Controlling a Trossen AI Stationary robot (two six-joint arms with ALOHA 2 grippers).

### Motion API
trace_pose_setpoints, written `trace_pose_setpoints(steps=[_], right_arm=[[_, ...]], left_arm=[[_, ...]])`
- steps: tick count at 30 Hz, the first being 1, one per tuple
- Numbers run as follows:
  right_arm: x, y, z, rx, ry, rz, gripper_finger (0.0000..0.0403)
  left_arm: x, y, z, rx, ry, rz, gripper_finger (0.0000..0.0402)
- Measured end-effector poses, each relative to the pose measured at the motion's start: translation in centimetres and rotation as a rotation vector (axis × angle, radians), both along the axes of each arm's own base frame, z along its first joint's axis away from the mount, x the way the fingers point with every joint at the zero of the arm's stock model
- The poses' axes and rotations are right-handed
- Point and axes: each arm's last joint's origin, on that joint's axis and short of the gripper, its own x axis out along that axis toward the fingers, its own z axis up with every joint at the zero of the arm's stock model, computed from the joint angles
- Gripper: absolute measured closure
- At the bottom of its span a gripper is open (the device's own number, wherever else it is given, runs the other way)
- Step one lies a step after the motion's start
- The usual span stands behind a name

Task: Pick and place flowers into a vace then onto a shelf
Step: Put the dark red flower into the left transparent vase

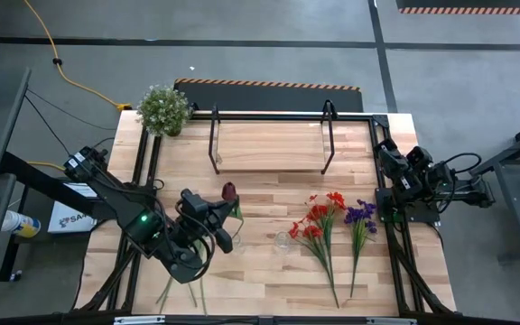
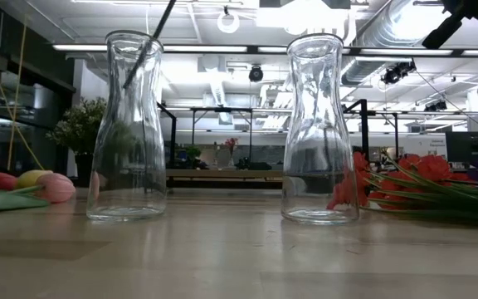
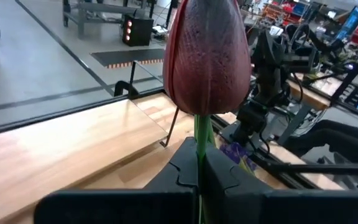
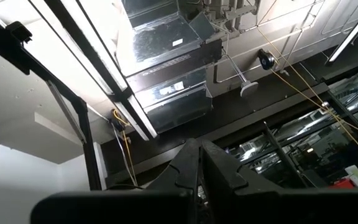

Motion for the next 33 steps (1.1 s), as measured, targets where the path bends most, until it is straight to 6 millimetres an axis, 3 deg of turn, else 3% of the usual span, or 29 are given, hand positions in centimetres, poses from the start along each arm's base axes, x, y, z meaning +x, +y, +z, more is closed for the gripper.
trace_pose_setpoints(steps=[19,26,33], right_arm=[[0.0,0.0,0.0,0.000,-0.002,0.000,0.0391],[0.0,0.0,0.0,0.001,-0.003,0.000,0.0391],[0.0,0.0,0.0,0.001,-0.005,0.001,0.0391]], left_arm=[[0.7,-0.8,-2.6,-0.069,0.104,-0.092,0.0370],[1.0,-1.1,-3.1,-0.088,0.120,-0.102,0.0317],[1.0,-1.2,-3.3,-0.121,0.154,-0.143,0.0307]])
